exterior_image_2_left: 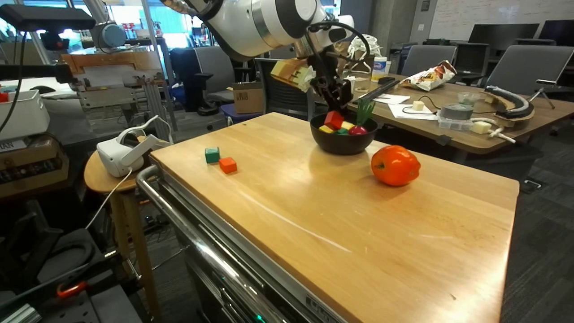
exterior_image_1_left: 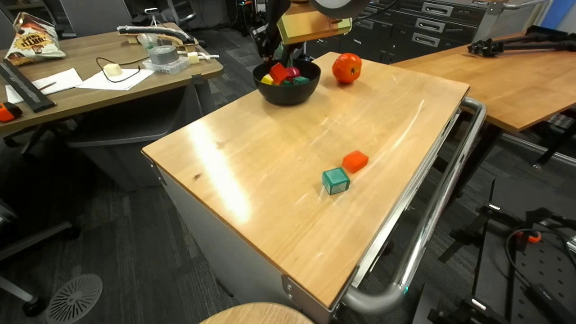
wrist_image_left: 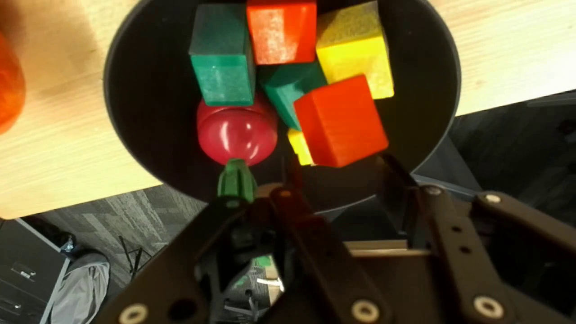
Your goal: Place the toys in the black bowl then put the apple at the left back corner of the trolley
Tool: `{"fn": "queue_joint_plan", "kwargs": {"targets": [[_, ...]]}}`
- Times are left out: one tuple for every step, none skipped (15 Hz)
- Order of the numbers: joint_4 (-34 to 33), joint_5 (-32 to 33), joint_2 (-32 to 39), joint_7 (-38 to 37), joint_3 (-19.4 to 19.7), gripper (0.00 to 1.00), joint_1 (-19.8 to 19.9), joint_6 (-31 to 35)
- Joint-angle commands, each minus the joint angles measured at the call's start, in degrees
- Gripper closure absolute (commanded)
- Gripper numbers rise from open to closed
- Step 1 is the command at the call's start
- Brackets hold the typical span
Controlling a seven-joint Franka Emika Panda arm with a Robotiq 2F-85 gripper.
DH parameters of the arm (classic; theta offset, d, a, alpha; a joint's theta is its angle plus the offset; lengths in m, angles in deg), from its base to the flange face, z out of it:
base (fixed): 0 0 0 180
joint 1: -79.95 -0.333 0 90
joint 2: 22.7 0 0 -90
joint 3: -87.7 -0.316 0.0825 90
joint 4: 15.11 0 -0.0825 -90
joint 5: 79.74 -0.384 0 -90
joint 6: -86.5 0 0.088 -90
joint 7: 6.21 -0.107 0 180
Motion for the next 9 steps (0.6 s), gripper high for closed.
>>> {"fn": "queue_joint_plan", "kwargs": {"targets": [[-0.1,-7.0,-2.3,8.2,-1.7,0.19,0.7,-3.4],[0.6,-8.1,-3.5,10.3,-1.7,0.12,0.7,-4.4],[1.4,-8.9,-5.3,12.8,-2.0,0.04,0.8,-7.1],[2.1,-10.6,-6.8,16.1,-3.0,0.01,1.4,-10.4],[3.3,-11.6,-8.8,18.7,-3.6,0.00,1.7,-13.2],[4.1,-13.1,-10.2,22.0,-4.4,0.00,2.3,-16.6],[4.7,-15.0,-11.3,24.8,-5.1,0.00,2.9,-19.7],[5.1,-16.5,-12.0,26.8,-5.3,0.00,3.3,-23.1],[6.0,-19.6,-12.7,29.9,-5.9,0.00,4.1,-26.0]]}}
